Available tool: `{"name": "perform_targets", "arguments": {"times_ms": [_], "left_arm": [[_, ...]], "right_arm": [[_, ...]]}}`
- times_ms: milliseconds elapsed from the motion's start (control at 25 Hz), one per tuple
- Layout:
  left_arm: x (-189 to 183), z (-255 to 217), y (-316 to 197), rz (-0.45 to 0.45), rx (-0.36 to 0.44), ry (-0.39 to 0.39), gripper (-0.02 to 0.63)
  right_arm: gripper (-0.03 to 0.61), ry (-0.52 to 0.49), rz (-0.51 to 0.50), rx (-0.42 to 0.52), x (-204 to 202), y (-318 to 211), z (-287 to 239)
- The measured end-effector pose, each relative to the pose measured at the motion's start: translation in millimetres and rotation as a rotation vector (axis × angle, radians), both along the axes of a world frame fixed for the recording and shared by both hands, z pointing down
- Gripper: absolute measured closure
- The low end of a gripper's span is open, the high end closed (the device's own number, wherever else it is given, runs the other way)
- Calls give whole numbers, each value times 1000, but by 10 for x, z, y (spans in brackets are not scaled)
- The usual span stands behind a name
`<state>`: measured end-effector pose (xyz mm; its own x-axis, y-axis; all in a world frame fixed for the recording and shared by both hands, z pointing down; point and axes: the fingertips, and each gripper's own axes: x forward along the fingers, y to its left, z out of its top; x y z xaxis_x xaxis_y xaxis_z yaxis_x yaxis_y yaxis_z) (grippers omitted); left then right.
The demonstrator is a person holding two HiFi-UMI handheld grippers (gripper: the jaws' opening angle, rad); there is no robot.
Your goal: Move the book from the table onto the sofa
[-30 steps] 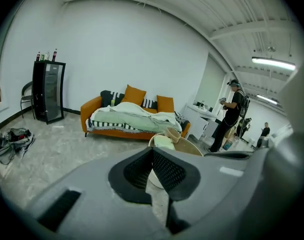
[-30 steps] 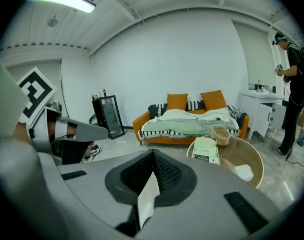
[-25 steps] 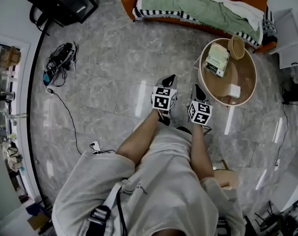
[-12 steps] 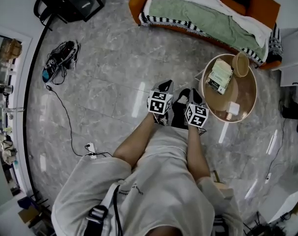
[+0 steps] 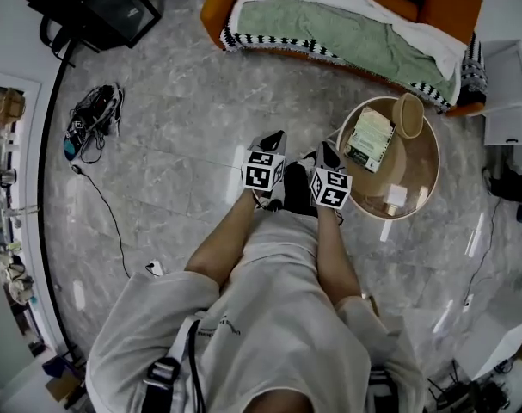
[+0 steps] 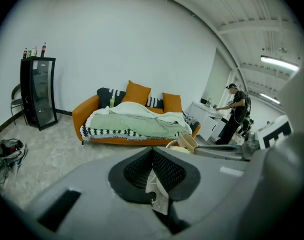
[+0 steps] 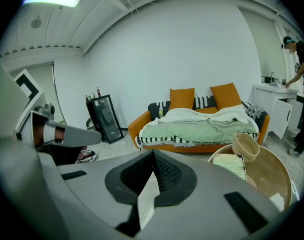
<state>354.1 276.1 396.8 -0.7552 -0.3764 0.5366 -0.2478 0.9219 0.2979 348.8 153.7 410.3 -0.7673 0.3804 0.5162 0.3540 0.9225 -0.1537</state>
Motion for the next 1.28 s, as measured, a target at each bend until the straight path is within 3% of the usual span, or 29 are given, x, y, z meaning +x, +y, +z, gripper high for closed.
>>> {"name": "perform_targets", "arguments": {"times_ms": [280, 560, 720, 880, 1080, 1280], "left_arm": [[-844, -32, -365, 62, -28, 29, 604], [-1704, -61, -823, 162, -94, 13, 604], [-2080, 14, -909, 194, -132, 38, 604], [-2507, 9, -1031, 157, -136, 44, 604], [-2812, -34, -1484, 240, -116, 24, 604], [-2933, 27, -1939, 353, -101, 26, 604]], "right_arm": [[572, 26, 61, -10, -815, -396, -11], [572, 45, 193, -11, -1723, -976, 120], [572, 55, 186, -7, -2165, -1068, 158], [572, 44, 172, 8, -2531, -1168, 118], [572, 28, 188, 34, -2720, -1431, 53], [572, 82, 307, 56, -2565, -1917, 194]]}}
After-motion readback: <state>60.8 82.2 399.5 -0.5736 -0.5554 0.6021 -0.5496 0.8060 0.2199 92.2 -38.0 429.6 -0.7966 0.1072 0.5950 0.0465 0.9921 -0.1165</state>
